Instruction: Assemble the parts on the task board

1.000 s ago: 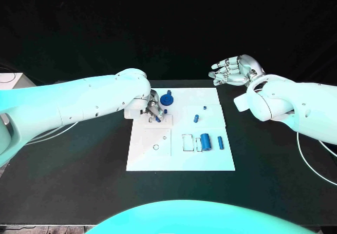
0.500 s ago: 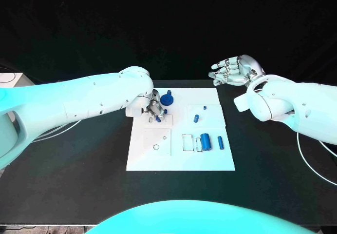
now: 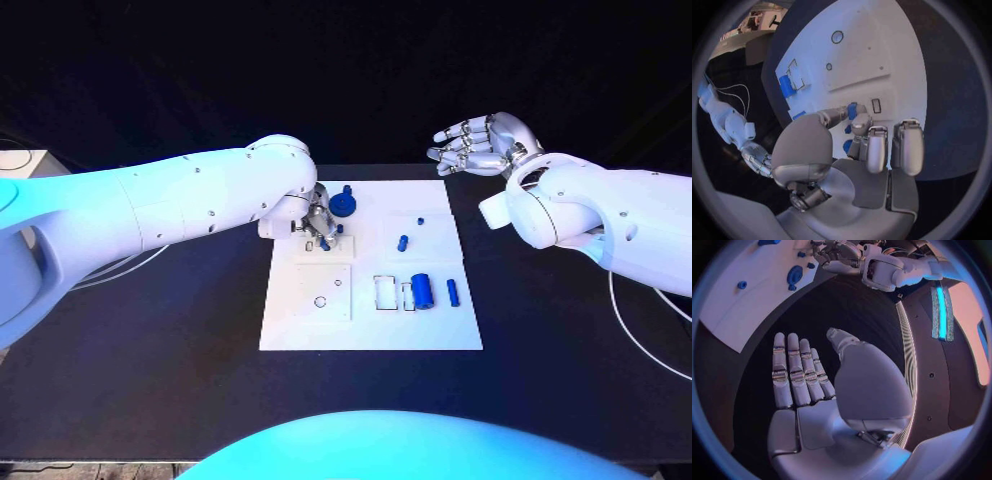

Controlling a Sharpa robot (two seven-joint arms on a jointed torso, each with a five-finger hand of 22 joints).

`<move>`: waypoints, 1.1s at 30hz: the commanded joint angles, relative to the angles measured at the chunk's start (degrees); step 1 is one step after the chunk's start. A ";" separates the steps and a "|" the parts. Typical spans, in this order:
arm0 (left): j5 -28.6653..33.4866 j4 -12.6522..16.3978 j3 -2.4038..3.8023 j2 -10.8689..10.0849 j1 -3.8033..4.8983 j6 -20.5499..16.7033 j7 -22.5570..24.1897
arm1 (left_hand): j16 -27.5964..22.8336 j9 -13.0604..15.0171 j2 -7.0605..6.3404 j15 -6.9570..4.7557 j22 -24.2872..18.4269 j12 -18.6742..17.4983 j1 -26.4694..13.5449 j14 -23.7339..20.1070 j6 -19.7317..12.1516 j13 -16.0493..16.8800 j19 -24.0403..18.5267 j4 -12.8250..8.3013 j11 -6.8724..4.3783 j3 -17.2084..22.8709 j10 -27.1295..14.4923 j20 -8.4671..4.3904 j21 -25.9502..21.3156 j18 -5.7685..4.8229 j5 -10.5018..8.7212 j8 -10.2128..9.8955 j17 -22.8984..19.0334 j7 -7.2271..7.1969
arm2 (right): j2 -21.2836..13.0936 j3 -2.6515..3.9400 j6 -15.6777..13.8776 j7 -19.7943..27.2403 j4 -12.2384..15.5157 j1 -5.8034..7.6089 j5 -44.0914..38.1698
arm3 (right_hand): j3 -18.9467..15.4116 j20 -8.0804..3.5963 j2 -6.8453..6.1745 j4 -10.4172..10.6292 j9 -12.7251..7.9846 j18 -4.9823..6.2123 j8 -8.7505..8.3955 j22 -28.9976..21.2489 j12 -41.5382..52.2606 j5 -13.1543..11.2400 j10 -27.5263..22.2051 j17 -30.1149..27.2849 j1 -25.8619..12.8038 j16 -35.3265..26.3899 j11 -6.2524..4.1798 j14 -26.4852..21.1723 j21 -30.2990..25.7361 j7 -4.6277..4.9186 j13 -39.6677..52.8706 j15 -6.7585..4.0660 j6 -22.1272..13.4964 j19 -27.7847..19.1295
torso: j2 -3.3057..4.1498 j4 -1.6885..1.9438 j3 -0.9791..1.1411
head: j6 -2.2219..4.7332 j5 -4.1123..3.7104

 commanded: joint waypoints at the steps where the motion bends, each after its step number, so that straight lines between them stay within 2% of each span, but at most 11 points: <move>1: 0.85 -0.11 -0.18 0.40 -0.33 -0.33 -0.54 | 0.19 0.12 0.31 -0.33 8.23 0.14 -0.19 5.97 0.04 -0.16 2.62 -11.12 -0.09 11.61 0.18 -0.50 0.22 -0.89 0.18 0.04 15.09 -0.14 | 0.01 0.01 0.78 0.52 0.14 -0.02 -0.51 | 0.07 0.03 0.20 -0.25 -0.06 0.39 -0.13 -0.07 0.22 0.32 -0.33 -0.07 -0.29 -0.21 -0.10 0.02 0.14 1.75 -0.07 0.13 -0.43 -0.22 | 0.00 -0.03 -0.02 | 0.00 -0.11; 11: 1.91 -0.38 -0.25 0.55 -0.34 -0.50 -1.15 | 0.19 -0.04 -0.71 -0.50 8.19 0.34 -2.54 5.97 0.22 -0.07 2.58 -9.87 -0.39 8.17 0.59 -0.65 0.14 -0.89 0.09 -0.34 15.09 -0.72 | -0.07 0.01 0.81 0.50 0.24 -0.02 -0.51 | 0.07 0.03 0.20 -0.25 -0.06 0.39 -0.13 -0.07 0.22 0.32 -0.33 -0.07 -0.29 -0.21 -0.10 0.02 0.14 1.75 -0.07 0.13 -0.43 -0.22 | 0.01 0.02 -0.02 | 0.00 -0.17; 16: 2.88 -0.37 -0.26 0.45 -0.34 0.10 -1.22 | 0.19 -0.20 0.57 -0.72 8.31 0.37 -1.40 5.97 0.50 0.08 2.64 -10.27 -0.61 8.69 0.61 -0.79 0.20 -0.91 0.23 -0.49 15.09 -0.83 | -0.09 0.01 0.84 0.48 0.21 -0.02 -0.51 | 0.07 0.03 0.20 -0.25 -0.06 0.39 -0.13 -0.07 0.22 0.32 -0.33 -0.07 -0.29 -0.21 -0.10 0.02 0.14 1.75 -0.07 0.13 -0.43 -0.22 | -0.02 -0.01 -0.04 | 0.00 -0.14; 22: 3.58 -0.40 -0.25 0.36 -0.34 0.87 -1.25 | 0.19 -0.11 0.59 -0.73 8.00 0.49 -1.21 5.97 0.99 0.30 2.49 -10.78 -0.58 9.31 0.79 -0.93 -0.04 -0.83 2.00 -0.30 15.09 -0.76 | -0.04 0.01 0.86 0.47 0.14 -0.01 -0.51 | 0.25 0.04 0.13 -0.43 -0.13 0.39 -0.12 -0.41 0.38 0.33 -0.40 -0.22 -0.42 -0.28 -0.09 0.04 0.16 1.76 -0.24 0.14 -0.45 -0.20 | 0.01 0.08 -0.03 | 0.00 -0.14; 33: 3.84 -0.26 -0.24 0.25 -0.33 1.60 -1.19 | 0.19 -0.07 0.62 -0.77 8.52 0.71 -1.02 5.97 1.17 0.59 2.75 -11.11 -0.63 9.63 1.02 -0.90 0.33 -0.97 2.67 -0.24 15.09 -0.78 | 0.05 0.01 0.97 0.48 0.03 -0.01 -0.52 | 0.25 0.04 0.13 -0.43 -0.13 0.39 -0.12 -0.41 0.38 0.33 -0.40 -0.22 -0.42 -0.28 -0.09 0.04 0.16 1.76 -0.24 0.14 -0.45 -0.20 | 0.00 0.04 -0.06 | 0.00 -0.03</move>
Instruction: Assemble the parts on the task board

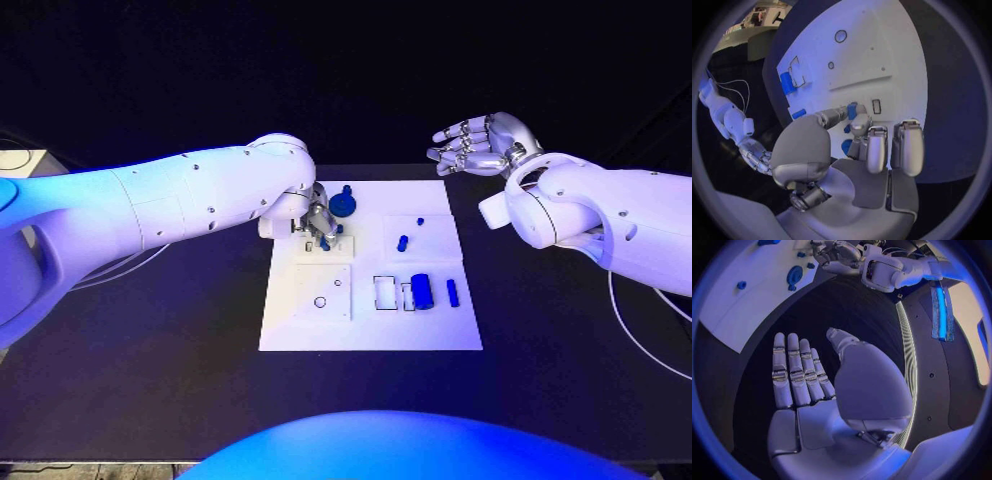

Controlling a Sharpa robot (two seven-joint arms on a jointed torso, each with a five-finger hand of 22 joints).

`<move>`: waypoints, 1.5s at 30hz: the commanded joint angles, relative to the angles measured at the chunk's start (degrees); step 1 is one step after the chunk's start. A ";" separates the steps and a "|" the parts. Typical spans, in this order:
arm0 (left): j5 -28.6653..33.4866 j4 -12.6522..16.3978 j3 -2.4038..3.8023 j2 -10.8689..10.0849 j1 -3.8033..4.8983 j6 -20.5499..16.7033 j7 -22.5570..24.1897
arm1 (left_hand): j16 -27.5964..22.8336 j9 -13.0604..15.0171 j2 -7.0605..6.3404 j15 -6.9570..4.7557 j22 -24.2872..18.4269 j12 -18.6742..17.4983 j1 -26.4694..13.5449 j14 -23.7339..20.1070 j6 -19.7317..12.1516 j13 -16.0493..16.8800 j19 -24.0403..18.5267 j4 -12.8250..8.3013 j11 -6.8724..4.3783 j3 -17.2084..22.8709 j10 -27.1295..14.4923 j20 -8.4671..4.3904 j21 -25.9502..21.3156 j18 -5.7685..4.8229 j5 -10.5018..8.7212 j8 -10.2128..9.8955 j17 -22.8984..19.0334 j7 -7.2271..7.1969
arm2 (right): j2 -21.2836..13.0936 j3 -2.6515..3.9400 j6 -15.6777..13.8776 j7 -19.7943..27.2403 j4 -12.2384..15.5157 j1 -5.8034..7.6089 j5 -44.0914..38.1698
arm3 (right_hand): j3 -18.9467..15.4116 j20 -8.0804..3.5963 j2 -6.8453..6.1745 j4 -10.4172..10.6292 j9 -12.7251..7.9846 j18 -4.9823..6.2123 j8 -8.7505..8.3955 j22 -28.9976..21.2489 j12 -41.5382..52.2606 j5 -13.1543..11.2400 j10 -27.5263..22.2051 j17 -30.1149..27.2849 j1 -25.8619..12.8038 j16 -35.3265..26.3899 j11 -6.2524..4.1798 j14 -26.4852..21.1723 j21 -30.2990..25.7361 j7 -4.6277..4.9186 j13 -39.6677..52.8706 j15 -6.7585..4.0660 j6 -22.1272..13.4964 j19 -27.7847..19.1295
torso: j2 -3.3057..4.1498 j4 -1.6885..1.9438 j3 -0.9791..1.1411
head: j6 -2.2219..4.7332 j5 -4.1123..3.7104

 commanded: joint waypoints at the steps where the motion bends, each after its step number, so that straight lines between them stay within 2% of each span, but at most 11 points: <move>1: 1.51 0.33 -0.24 0.05 -0.41 1.87 -0.02 | 0.19 0.12 1.36 -0.34 8.56 0.27 1.06 5.96 0.68 0.15 2.78 -8.25 -0.21 8.37 0.44 -0.47 0.35 -0.98 0.39 0.26 15.09 -0.25 | 0.06 0.01 0.90 0.50 0.01 -0.02 -0.51 | 0.01 0.05 0.14 -0.19 -0.05 0.39 -0.12 -0.05 0.38 0.33 -0.40 -0.05 -0.42 -0.28 -0.09 0.04 0.16 1.76 -0.04 0.14 -0.45 -0.20 | 0.01 -0.01 0.00 | 0.01 0.06; 5: 1.67 0.37 -0.23 0.00 -0.40 2.09 -0.02 | 0.19 0.13 1.38 -0.36 8.76 0.41 1.10 5.96 0.75 0.33 2.88 -8.32 -0.22 8.46 0.57 -0.45 0.50 -1.03 0.52 0.28 15.09 -0.27 | 0.06 0.01 0.97 0.49 -0.01 -0.02 -0.51 | 0.01 0.05 0.14 -0.19 -0.05 0.39 -0.12 -0.05 0.38 0.33 -0.40 -0.05 -0.42 -0.28 -0.09 0.04 0.16 1.76 -0.04 0.14 -0.45 -0.20 | 0.03 0.05 0.02 | 0.01 0.07; 19: 0.30 0.30 -0.22 0.14 -0.37 4.29 -0.06 | 0.19 0.15 1.24 -0.39 8.80 0.46 1.19 5.96 0.88 0.36 2.90 -8.63 -0.25 8.63 0.66 -0.42 0.52 -1.04 0.81 0.30 15.09 -0.28 | -0.02 0.01 1.05 0.48 0.00 -0.02 -0.53 | 0.01 0.05 0.14 -0.19 -0.05 0.39 -0.12 -0.05 0.38 0.33 -0.40 -0.05 -0.42 -0.28 -0.09 0.04 0.16 1.76 -0.04 0.14 -0.45 -0.20 | 0.06 -0.08 0.04 | 0.01 0.05; 27: -0.41 0.06 -0.22 0.24 -0.33 4.41 -0.08 | 0.19 0.15 1.20 -0.39 8.81 0.56 1.21 5.96 0.91 0.51 2.90 -8.71 -0.25 8.67 0.76 -0.41 0.53 -1.04 0.90 0.30 15.09 -0.29 | -0.12 0.01 1.01 0.48 0.07 -0.02 -0.54 | 0.01 0.05 0.14 -0.19 -0.05 0.39 -0.12 -0.05 0.38 0.33 -0.40 -0.05 -0.42 -0.28 -0.09 0.04 0.16 1.76 -0.04 0.14 -0.45 -0.20 | 0.06 -0.08 0.08 | 0.01 0.04; 34: -0.64 -0.15 -0.23 0.38 -0.29 4.05 -0.11 | 0.19 0.15 0.94 -0.34 8.57 0.68 0.77 5.96 1.00 0.64 2.79 -8.55 -0.18 8.48 0.90 -0.41 0.36 -0.98 1.23 0.27 15.09 -0.23 | -0.20 0.01 0.98 0.48 0.14 -0.02 -0.54 | 0.01 0.05 0.14 -0.19 -0.05 0.39 -0.12 -0.05 0.38 0.33 -0.40 -0.05 -0.42 -0.28 -0.09 0.04 0.16 1.76 -0.04 0.14 -0.45 -0.20 | 0.01 -0.03 0.03 | 0.01 -0.03; 45: -0.66 -0.32 -0.24 0.50 -0.27 3.55 -0.13 | 0.19 -0.73 -0.45 -0.40 8.17 0.44 -4.11 5.96 1.59 0.36 2.55 -3.40 -0.34 1.13 0.53 -0.52 -0.04 -0.87 0.20 -0.99 15.09 -0.69 | -0.29 0.01 0.95 0.47 0.23 -0.02 -0.55 | 0.01 0.05 0.14 -0.19 -0.05 0.39 -0.12 -0.05 0.38 0.33 -0.40 -0.05 -0.42 -0.28 -0.09 0.04 0.16 1.76 -0.04 0.14 -0.45 -0.20 | 0.02 -0.05 0.01 | 0.01 -0.04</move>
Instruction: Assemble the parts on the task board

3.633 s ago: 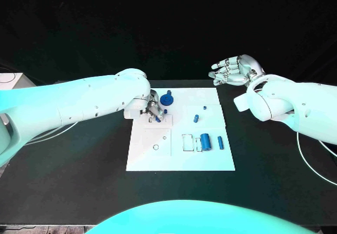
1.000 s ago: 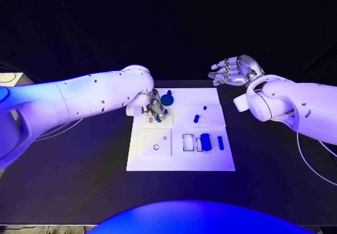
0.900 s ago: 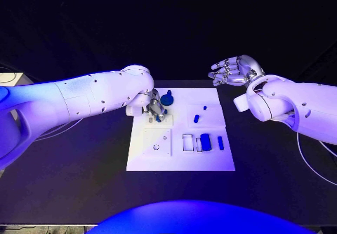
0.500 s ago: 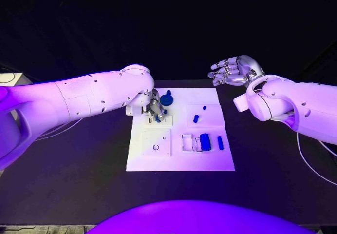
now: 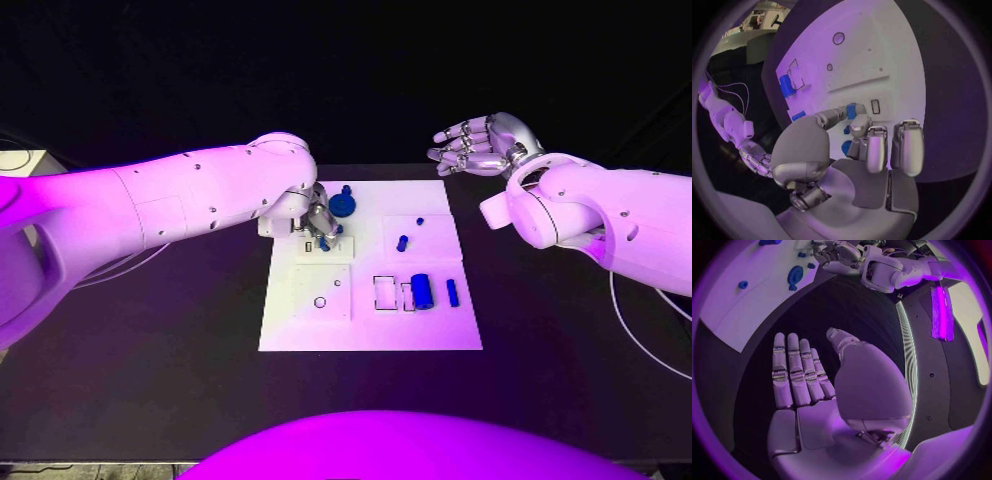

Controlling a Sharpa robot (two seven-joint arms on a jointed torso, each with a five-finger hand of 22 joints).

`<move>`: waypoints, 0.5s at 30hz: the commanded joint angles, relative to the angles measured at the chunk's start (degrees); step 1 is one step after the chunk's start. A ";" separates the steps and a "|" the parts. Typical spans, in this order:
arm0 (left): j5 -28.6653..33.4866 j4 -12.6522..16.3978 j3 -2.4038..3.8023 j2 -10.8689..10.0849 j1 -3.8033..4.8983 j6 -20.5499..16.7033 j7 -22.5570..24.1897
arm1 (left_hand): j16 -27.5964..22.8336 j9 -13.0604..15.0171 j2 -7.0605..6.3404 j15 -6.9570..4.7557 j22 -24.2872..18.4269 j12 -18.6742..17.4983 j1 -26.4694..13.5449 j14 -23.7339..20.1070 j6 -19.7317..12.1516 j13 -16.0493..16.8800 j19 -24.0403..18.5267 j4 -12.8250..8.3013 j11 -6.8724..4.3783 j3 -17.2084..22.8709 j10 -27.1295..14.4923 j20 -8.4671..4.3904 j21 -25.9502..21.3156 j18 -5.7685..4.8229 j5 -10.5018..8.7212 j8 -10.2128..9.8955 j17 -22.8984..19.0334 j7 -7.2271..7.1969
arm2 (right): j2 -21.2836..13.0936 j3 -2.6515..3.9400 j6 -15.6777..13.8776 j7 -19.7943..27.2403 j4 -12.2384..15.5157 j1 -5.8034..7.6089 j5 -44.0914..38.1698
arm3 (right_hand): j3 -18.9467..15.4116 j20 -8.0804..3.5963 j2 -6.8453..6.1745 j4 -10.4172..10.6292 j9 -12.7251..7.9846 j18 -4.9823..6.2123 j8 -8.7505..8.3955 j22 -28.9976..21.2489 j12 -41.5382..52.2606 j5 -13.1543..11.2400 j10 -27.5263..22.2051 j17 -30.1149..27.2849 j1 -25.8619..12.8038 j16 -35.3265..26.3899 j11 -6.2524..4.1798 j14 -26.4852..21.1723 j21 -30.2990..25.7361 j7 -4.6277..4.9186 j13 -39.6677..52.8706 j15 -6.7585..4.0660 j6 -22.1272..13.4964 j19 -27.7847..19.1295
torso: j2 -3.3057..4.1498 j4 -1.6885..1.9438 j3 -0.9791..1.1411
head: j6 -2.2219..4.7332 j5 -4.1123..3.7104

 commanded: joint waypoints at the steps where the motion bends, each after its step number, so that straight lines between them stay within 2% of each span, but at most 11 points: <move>1: 0.22 0.10 -0.24 0.13 -0.38 1.81 -0.18 | 0.19 -0.30 -0.73 -0.43 8.09 -0.05 -1.33 5.97 0.77 -0.05 2.53 -0.81 -0.17 0.08 -0.31 -0.55 -0.32 -0.86 -0.19 -0.36 15.10 -0.36 | -0.02 0.01 0.75 0.48 0.13 -0.01 -0.52 | 0.01 0.04 0.14 -0.20 -0.06 0.39 -0.12 -0.06 0.38 0.33 -0.40 -0.06 -0.42 -0.29 -0.09 0.04 0.16 1.76 -0.06 0.14 -0.45 -0.20 | 0.00 -0.01 -0.03 | 0.01 0.00; 3: 0.22 0.06 -0.24 0.14 -0.38 1.90 -0.18 | 0.19 -0.52 -0.94 -0.41 8.05 -0.05 -2.37 5.97 1.02 -0.05 2.51 0.70 -0.14 -1.43 -0.44 -0.57 -0.37 -0.85 -0.23 -0.60 15.10 -0.30 | -0.04 0.01 0.76 0.48 0.15 -0.01 -0.52 | 0.01 0.04 0.14 -0.20 -0.06 0.39 -0.12 -0.06 0.38 0.33 -0.40 -0.06 -0.42 -0.29 -0.09 0.04 0.16 1.76 -0.06 0.14 -0.45 -0.20 | -0.01 0.01 -0.03 | 0.01 0.00; 6: 0.21 0.02 -0.25 0.14 -0.38 1.97 -0.19 | 0.19 -0.59 -1.47 -0.40 8.03 -0.06 -2.79 5.97 1.12 -0.05 2.50 1.25 -0.11 -2.41 -0.53 -0.58 -0.40 -0.84 -0.33 -0.71 15.10 -0.28 | -0.07 0.01 0.75 0.49 0.17 -0.01 -0.52 | 0.01 0.04 0.14 -0.20 -0.06 0.39 -0.12 -0.06 0.38 0.33 -0.40 -0.06 -0.42 -0.29 -0.09 0.04 0.16 1.76 -0.06 0.14 -0.45 -0.20 | -0.01 0.03 -0.03 | 0.01 0.00; 15: 0.19 -0.17 -0.26 0.11 -0.38 2.15 -0.20 | 0.19 -0.73 -1.80 -0.36 8.06 -0.04 -3.52 5.97 1.33 -0.03 2.52 2.59 -0.06 -3.90 -0.62 -0.58 -0.41 -0.85 -0.40 -0.89 15.10 -0.23 | -0.10 0.01 0.79 0.57 0.21 -0.01 -0.52 | 0.01 0.04 0.14 -0.20 -0.06 0.39 -0.12 -0.06 0.38 0.33 -0.40 -0.06 -0.42 -0.29 -0.09 0.04 0.16 1.76 -0.06 0.14 -0.45 -0.20 | 0.01 0.02 -0.03 | 0.01 -0.02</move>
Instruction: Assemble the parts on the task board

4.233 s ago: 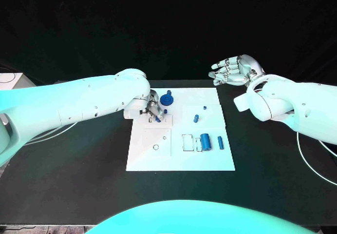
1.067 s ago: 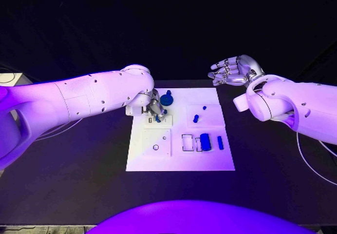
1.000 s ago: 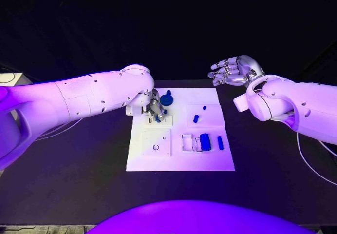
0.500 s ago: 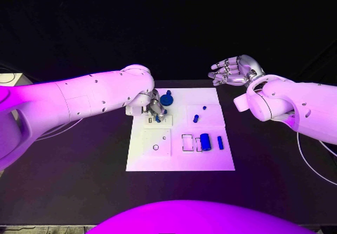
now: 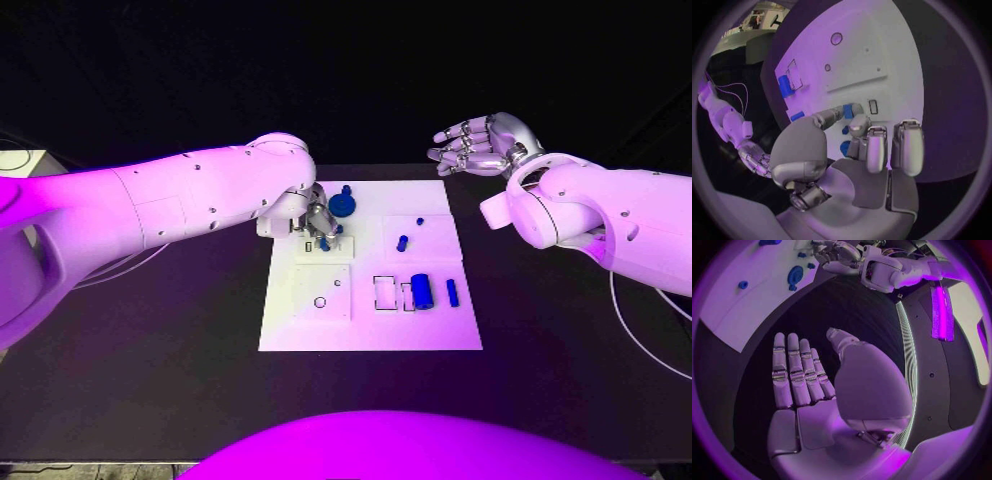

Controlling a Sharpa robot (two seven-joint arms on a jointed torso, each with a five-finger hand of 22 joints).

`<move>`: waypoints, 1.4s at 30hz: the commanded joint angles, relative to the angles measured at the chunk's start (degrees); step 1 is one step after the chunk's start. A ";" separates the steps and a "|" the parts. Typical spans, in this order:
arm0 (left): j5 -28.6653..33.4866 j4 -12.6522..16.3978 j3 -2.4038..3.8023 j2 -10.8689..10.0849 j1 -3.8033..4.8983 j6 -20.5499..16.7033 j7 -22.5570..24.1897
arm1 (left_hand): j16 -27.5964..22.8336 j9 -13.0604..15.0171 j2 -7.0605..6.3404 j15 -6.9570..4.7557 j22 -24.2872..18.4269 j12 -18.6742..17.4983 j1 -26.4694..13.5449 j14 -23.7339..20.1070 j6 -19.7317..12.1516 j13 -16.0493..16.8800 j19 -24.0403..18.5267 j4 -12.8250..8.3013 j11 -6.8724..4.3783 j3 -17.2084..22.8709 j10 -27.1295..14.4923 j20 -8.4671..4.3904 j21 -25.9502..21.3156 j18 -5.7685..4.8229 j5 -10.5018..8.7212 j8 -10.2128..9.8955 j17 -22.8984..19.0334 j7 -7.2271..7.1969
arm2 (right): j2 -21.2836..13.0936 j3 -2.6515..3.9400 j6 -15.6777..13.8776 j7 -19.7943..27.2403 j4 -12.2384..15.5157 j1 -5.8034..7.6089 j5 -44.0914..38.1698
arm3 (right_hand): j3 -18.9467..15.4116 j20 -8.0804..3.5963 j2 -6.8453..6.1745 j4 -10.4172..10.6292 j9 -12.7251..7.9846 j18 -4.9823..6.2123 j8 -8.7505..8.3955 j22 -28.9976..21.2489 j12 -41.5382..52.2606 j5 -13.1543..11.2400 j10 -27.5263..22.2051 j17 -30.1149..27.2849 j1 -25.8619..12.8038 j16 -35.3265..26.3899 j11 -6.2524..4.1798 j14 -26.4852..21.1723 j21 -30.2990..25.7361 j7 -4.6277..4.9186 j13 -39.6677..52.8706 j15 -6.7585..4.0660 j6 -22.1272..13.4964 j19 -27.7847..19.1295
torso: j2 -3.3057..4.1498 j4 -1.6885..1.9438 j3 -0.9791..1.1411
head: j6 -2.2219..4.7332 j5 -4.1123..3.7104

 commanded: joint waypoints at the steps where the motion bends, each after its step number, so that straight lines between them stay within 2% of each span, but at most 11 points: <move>1: 0.35 0.05 -0.19 0.11 -0.32 1.96 -0.08 | 0.19 -0.10 -0.08 -0.35 8.01 -0.04 -0.82 5.97 0.07 0.01 2.70 0.27 0.21 -0.60 -0.22 -0.37 -0.20 -0.83 -0.23 -0.25 15.09 0.25 | -0.02 0.01 0.80 0.58 0.12 -0.02 -0.51 | 0.01 0.04 0.14 -0.20 -0.06 0.39 -0.12 -0.06 0.38 0.33 -0.40 -0.06 -0.42 -0.29 -0.09 0.04 0.16 1.76 -0.06 0.14 -0.45 -0.20 | 0.01 -0.02 0.00 | 0.01 0.02; 11: -0.21 -0.31 -0.20 0.07 -0.32 1.79 -0.08 | 0.19 -0.17 -0.27 -0.31 8.00 -0.05 -1.39 5.97 0.15 -0.02 2.70 1.57 0.26 -1.74 -0.31 -0.38 -0.23 -0.83 -0.33 -0.38 15.09 0.32 | -0.04 0.01 0.82 0.64 0.16 -0.02 -0.51 | 0.16 0.06 0.10 -0.36 -0.12 0.39 -0.12 -0.32 0.48 0.32 -0.49 -0.17 -0.49 -0.35 -0.07 0.04 0.17 1.77 -0.12 0.16 -0.47 -0.19 | 0.01 -0.01 0.03 | 0.01 -0.03; 16: -0.51 -0.56 -0.20 0.06 -0.32 1.76 -0.08 | 0.19 -0.18 -0.36 -0.26 8.00 0.00 -1.99 5.97 0.28 0.02 2.70 3.12 0.32 -3.16 -0.35 -0.37 -0.26 -0.82 -0.35 -0.43 15.09 0.39 | -0.07 0.01 0.81 0.65 0.17 -0.02 -0.51 | 0.16 0.06 0.10 -0.36 -0.12 0.39 -0.12 -0.32 0.48 0.32 -0.49 -0.17 -0.49 -0.35 -0.07 0.04 0.17 1.77 -0.12 0.16 -0.47 -0.19 | 0.00 -0.06 0.03 | 0.01 -0.02; 21: -0.75 -0.87 -0.20 0.08 -0.32 1.91 -0.08 | 0.19 -0.16 -0.53 -0.24 7.97 0.05 -2.16 5.97 0.31 0.06 2.69 3.72 0.35 -3.90 -0.34 -0.37 -0.29 -0.82 -0.34 -0.46 15.09 0.40 | -0.09 0.01 0.82 0.66 0.17 -0.02 -0.51 | 0.16 0.06 0.08 -0.37 -0.13 0.39 -0.12 -0.36 0.50 0.31 -0.51 -0.19 -0.55 -0.36 -0.06 0.03 0.17 1.78 -0.13 0.16 -0.48 -0.19 | -0.04 -0.06 0.04 | 0.01 -0.04; 33: -0.93 -1.03 -0.20 0.15 -0.33 2.47 -0.10 | 0.19 -0.11 -1.54 -0.18 7.95 0.02 -2.35 5.97 0.30 0.00 2.68 5.46 0.43 -6.81 -0.49 -0.33 -0.35 -0.81 -0.31 -0.55 15.09 0.49 | -0.08 0.01 1.01 0.63 0.10 -0.03 -0.51 | 0.15 0.07 0.07 -0.36 -0.14 0.38 -0.12 -0.40 0.51 0.30 -0.52 -0.21 -0.61 -0.38 -0.06 0.01 0.17 1.79 -0.13 0.17 -0.49 -0.20 | -0.02 -0.01 -0.01 | 0.01 -0.05; 39: -1.12 -0.50 -0.17 -0.25 -0.34 1.47 -0.05 | 0.19 0.00 -2.29 -0.21 7.98 0.10 -2.12 5.97 0.42 0.04 2.70 7.32 0.38 -10.23 -0.48 -0.34 -0.36 -0.81 -0.38 -0.54 15.09 0.41 | -0.03 0.01 1.00 0.67 0.04 -0.03 -0.51 | 0.15 0.08 0.07 -0.36 -0.14 0.38 -0.12 -0.43 0.53 0.29 -0.52 -0.23 -0.65 -0.40 -0.05 -0.01 0.16 1.79 -0.13 0.18 -0.49 -0.22 | -0.01 -0.03 -0.03 | 0.01 -0.01; 40: -1.17 -0.24 -0.10 -0.44 -0.35 1.16 -0.04 | 0.19 0.04 -2.42 -0.23 7.99 0.10 -2.05 5.97 0.44 0.03 2.70 7.69 0.36 -10.88 -0.49 -0.36 -0.37 -0.81 -0.39 -0.52 15.09 0.38 | -0.02 0.01 1.00 0.69 0.03 -0.03 -0.51 | 0.15 0.08 0.07 -0.36 -0.14 0.38 -0.12 -0.43 0.53 0.29 -0.52 -0.23 -0.65 -0.40 -0.05 -0.01 0.16 1.79 -0.13 0.18 -0.49 -0.22 | 0.01 -0.03 -0.03 | 0.01 -0.02; 42: -1.12 0.58 0.57 -0.95 -0.36 0.31 0.00 | 0.19 0.09 -2.57 -0.27 7.99 0.07 -1.77 5.97 0.43 -0.04 2.71 8.31 0.32 -11.99 -0.52 -0.40 -0.38 -0.81 -0.39 -0.51 15.09 0.34 | -0.02 0.01 0.98 0.73 -0.02 -0.03 -0.51 | 0.15 0.08 0.07 -0.36 -0.14 0.38 -0.12 -0.43 0.53 0.29 -0.52 -0.23 -0.65 -0.40 -0.05 -0.01 0.16 1.79 -0.13 0.18 -0.49 -0.22 | 0.04 -0.05 -0.05 | 0.01 -0.04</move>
